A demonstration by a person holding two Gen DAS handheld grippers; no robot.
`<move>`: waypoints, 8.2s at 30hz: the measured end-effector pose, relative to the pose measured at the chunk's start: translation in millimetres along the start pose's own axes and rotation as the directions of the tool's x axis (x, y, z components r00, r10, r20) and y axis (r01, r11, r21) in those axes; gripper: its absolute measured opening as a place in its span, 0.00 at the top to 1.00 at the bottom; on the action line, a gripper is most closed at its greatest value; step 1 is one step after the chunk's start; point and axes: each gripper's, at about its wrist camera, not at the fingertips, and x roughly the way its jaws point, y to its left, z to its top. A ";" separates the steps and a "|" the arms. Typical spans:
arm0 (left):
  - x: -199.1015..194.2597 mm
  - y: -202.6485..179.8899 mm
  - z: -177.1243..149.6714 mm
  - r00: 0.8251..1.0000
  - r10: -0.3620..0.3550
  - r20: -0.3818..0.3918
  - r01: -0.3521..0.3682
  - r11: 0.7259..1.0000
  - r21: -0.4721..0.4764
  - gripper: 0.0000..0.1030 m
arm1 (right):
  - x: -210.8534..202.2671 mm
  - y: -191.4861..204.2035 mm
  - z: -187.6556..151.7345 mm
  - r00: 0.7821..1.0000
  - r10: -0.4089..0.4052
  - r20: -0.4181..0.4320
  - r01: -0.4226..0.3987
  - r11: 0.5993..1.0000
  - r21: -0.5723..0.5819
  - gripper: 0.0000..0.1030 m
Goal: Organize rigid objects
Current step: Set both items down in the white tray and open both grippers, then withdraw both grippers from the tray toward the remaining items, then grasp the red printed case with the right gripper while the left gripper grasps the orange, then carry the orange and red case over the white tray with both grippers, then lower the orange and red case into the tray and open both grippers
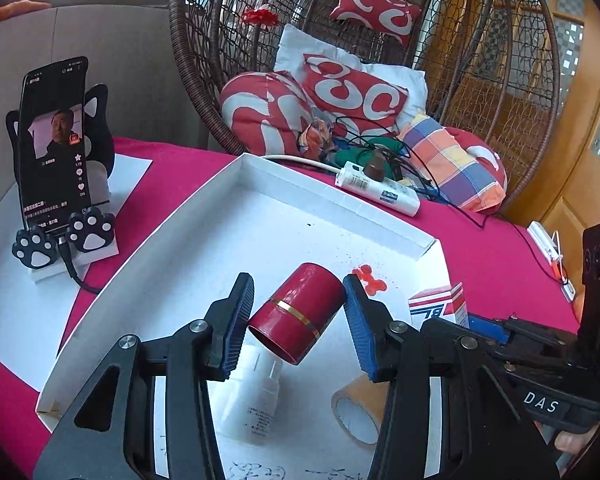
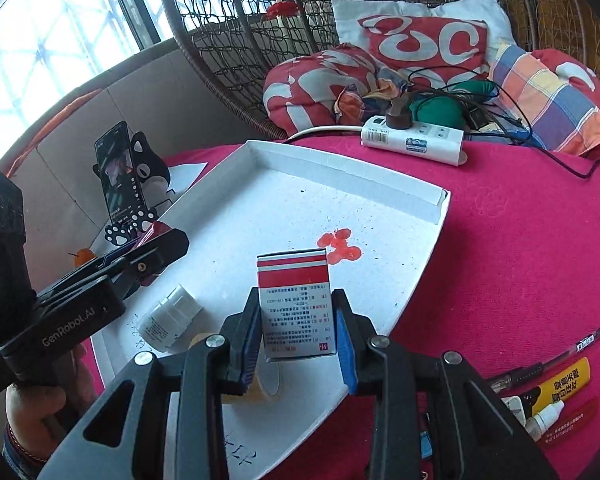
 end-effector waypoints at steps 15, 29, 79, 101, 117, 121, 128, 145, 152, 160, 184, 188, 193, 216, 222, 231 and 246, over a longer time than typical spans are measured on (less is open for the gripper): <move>-26.8 -2.1 -10.0 0.995 0.049 0.081 -0.044 0.997 -0.059 0.01 | -38.8 3.1 -3.7 0.989 -0.007 0.147 0.002 0.999 0.034 0.00; -85.0 -53.2 -35.3 0.977 -0.119 0.176 0.114 0.993 0.039 0.01 | -194.0 -47.5 -35.1 0.785 -0.138 0.604 0.021 0.980 0.196 0.00; -14.3 -162.3 -116.8 0.957 -0.133 -0.256 0.245 0.846 0.475 0.23 | -85.3 -135.7 -88.7 0.947 -0.319 0.035 0.320 0.947 -0.015 0.00; -18.3 -171.5 -134.5 0.923 -0.183 -0.337 0.339 0.801 0.493 0.40 | -93.2 -152.1 -95.1 0.961 -0.275 0.000 0.275 0.960 0.057 0.21; -25.7 -173.7 -141.5 0.929 -0.203 -0.308 0.335 0.815 0.473 0.60 | -109.7 -153.6 -101.5 0.963 -0.262 0.059 0.255 0.961 0.105 0.21; -41.6 -173.2 -129.3 0.939 -0.234 -0.251 0.327 0.830 0.452 0.60 | -124.7 -148.6 -104.0 0.960 -0.260 0.101 0.248 0.961 0.119 0.21; -62.9 -168.3 -114.1 0.949 -0.261 -0.177 0.313 0.850 0.423 0.60 | -150.8 -130.3 -94.4 0.953 -0.240 0.184 0.223 0.969 0.109 0.21; -82.8 -142.2 -100.1 0.952 -0.290 -0.096 0.305 0.885 0.353 0.60 | -163.0 -97.7 -81.6 0.952 -0.180 0.248 0.169 0.983 0.066 0.21; -86.6 -131.0 -95.2 0.955 -0.290 -0.069 0.296 0.899 0.322 0.60 | -164.6 -89.3 -78.8 0.951 -0.164 0.261 0.155 0.986 0.053 0.21; -90.1 -115.4 -89.6 0.957 -0.286 -0.044 0.286 0.914 0.288 0.60 | -163.2 -79.9 -74.9 0.954 -0.138 0.266 0.132 0.990 0.042 0.21; -166.9 -109.1 -87.4 0.946 -0.318 0.061 0.293 0.920 0.259 0.60 | -231.2 -36.4 -80.8 0.915 -0.076 0.396 0.096 0.995 -0.029 0.21; -164.9 -109.8 -84.0 0.940 -0.337 0.057 0.313 0.916 0.250 0.60 | -236.1 -33.2 -78.3 0.908 -0.072 0.413 0.097 0.995 -0.039 0.21; -152.6 -104.6 -75.3 0.935 -0.353 0.037 0.335 0.912 0.237 0.60 | -229.4 -30.8 -64.3 0.906 -0.044 0.422 0.069 0.997 -0.043 0.21; -87.3 -14.5 -9.7 0.993 -0.039 0.107 0.022 0.988 0.155 0.60 | -117.8 10.3 23.8 0.949 0.091 0.301 -0.046 0.987 -0.154 0.21; -74.1 34.3 -13.3 0.991 0.107 0.086 -0.112 0.991 0.066 0.60 | -73.1 15.3 21.0 0.973 0.081 0.217 -0.049 0.988 -0.149 0.21; -43.7 19.5 -21.3 0.996 0.092 0.012 -0.093 0.990 0.107 0.60 | 0.4 10.9 25.6 0.997 0.049 0.059 -0.043 0.994 -0.098 0.21; -57.6 6.3 -15.9 0.986 0.130 0.104 -0.140 0.986 0.096 0.02 | -30.4 20.1 6.5 0.987 0.057 0.153 -0.034 0.989 -0.146 0.00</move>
